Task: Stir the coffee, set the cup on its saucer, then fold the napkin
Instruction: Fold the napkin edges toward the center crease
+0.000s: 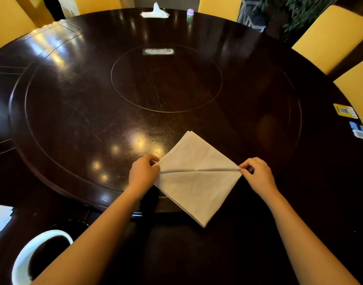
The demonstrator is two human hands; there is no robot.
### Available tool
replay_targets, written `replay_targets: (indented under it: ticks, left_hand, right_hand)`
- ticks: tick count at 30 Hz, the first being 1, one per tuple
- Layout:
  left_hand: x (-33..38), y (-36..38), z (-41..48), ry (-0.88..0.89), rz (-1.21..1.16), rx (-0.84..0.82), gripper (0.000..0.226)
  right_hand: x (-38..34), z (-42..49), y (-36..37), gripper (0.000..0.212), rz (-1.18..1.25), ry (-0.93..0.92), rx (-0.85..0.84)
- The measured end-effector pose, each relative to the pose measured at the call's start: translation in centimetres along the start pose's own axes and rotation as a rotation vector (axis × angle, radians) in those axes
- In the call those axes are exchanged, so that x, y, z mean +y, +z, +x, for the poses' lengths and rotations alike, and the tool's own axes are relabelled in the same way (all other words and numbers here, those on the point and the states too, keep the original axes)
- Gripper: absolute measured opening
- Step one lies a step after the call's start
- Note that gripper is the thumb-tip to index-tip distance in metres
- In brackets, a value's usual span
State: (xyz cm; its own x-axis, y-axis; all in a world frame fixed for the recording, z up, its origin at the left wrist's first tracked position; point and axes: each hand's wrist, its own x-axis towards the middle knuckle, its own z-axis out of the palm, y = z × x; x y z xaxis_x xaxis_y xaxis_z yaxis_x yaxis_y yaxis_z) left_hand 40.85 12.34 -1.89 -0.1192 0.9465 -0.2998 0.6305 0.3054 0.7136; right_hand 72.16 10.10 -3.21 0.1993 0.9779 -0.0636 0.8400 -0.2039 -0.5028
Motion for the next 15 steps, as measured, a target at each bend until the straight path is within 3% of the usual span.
replay_targets:
  ticks: [4, 6, 7, 9, 12, 15]
  left_hand:
    - [-0.4, 0.8, -0.9, 0.116, 0.308, 0.189, 0.034]
    - [0.8, 1.8, -1.4, 0.299, 0.312, 0.279, 0.04]
    - [1.5, 2.8, -1.5, 0.406, 0.335, 0.285, 0.042]
    - [1.9, 5.0, -1.7, 0.502, 0.49, 0.21, 0.046]
    - [-0.2, 6.7, -2.0, 0.376, 0.649, 0.085, 0.064]
    - [-2.1, 6.5, -2.0, 0.391, 0.67, 0.099, 0.061]
  right_hand:
    - [-0.3, 0.1, -0.2, 0.025, -0.059, 0.094, 0.107]
    - [-2.2, 0.2, 0.7, 0.031, -0.101, 0.113, 0.201]
    - [-3.8, 0.3, 1.6, 0.035, -0.104, 0.037, 0.214]
    - [-7.7, -0.1, 4.4, 0.048, -0.02, -0.185, 0.09]
    - [-10.9, -1.5, 8.3, 0.059, -0.171, -0.358, -0.231]
    - [-8.1, -1.8, 8.6, 0.067, -0.319, -0.363, -0.216]
